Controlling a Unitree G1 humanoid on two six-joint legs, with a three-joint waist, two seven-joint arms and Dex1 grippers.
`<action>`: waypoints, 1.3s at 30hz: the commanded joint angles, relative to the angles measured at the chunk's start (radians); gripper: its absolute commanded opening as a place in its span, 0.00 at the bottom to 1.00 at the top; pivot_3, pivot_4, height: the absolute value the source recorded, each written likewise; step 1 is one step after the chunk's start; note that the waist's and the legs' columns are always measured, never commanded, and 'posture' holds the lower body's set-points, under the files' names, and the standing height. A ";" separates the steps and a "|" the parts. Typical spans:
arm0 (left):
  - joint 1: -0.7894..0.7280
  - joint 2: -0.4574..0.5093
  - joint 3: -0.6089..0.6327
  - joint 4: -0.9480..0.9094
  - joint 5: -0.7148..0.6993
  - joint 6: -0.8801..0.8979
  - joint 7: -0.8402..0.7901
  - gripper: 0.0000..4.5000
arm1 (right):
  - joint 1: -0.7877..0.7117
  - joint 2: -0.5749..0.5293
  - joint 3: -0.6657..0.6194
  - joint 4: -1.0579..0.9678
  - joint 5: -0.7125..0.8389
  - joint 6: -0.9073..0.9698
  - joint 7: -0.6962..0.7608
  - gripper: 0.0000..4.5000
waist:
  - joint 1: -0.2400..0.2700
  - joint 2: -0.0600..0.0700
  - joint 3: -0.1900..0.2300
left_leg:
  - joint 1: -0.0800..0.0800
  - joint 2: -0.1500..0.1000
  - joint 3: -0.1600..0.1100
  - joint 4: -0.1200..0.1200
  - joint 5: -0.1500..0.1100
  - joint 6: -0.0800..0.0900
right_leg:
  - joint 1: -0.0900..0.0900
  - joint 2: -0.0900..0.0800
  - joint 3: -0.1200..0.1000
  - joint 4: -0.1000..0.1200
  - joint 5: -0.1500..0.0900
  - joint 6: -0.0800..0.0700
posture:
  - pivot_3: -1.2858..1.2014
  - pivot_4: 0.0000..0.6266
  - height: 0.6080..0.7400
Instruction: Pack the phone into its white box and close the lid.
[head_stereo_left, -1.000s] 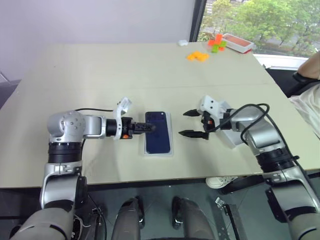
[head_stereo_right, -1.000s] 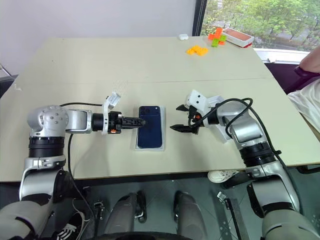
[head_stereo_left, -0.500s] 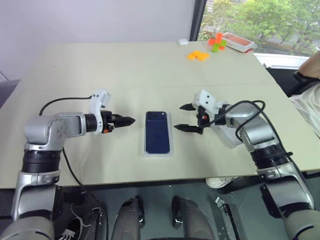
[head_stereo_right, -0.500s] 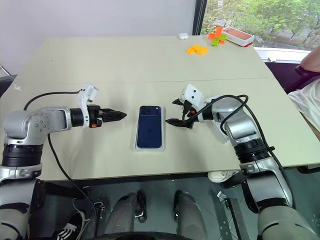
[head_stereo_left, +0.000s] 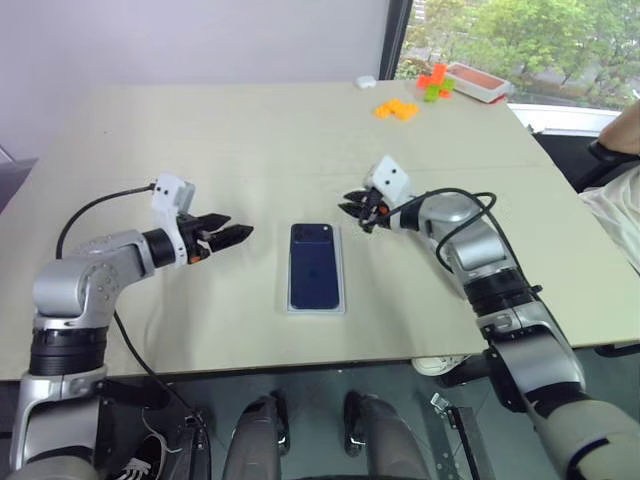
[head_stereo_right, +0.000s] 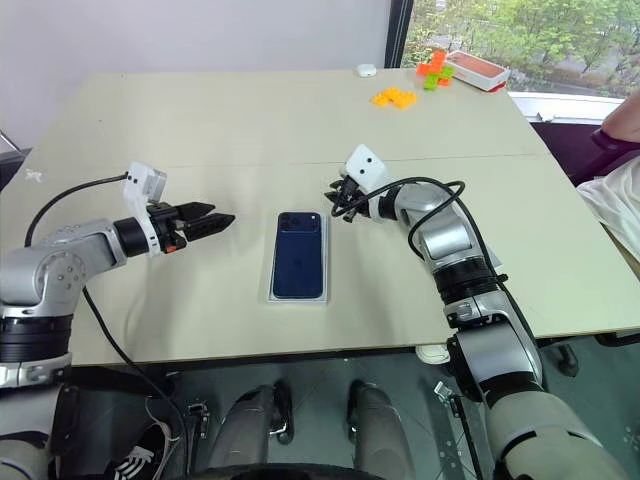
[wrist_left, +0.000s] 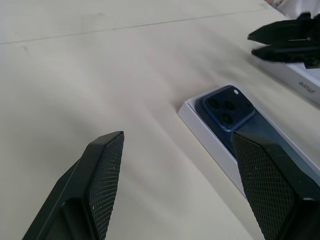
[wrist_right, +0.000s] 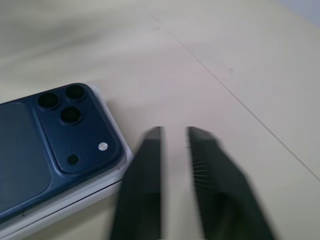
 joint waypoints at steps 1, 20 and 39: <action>0.017 0.014 0.024 -0.041 0.007 -0.035 -0.005 0.80 | 0.003 0.041 0.019 -0.052 -0.013 -0.016 -0.011 0.01 | -0.003 0.000 0.000 | 0.000 0.000 0.000 0.000 0.000 0.000 | 0.000 0.000 0.000 0.000 0.000 0.000 | 0.52 0.24 1.00; 0.049 0.009 0.013 -0.090 -0.009 -0.017 0.004 0.80 | 0.058 0.091 0.167 -0.003 -0.219 -0.144 -0.082 0.01 | -0.002 0.000 0.000 | 0.001 0.000 -0.001 0.000 0.001 -0.001 | 0.000 0.000 0.000 0.002 0.000 -0.001 | 0.52 0.24 1.00; 0.035 0.003 0.011 -0.064 0.002 -0.020 0.011 0.80 | 0.058 0.103 0.077 -0.096 -0.142 -0.048 -0.028 0.01 | 0.000 0.001 -0.001 | 0.011 0.004 0.000 -0.008 0.000 -0.002 | 0.007 0.002 -0.001 -0.004 0.003 -0.006 | 0.52 0.24 1.00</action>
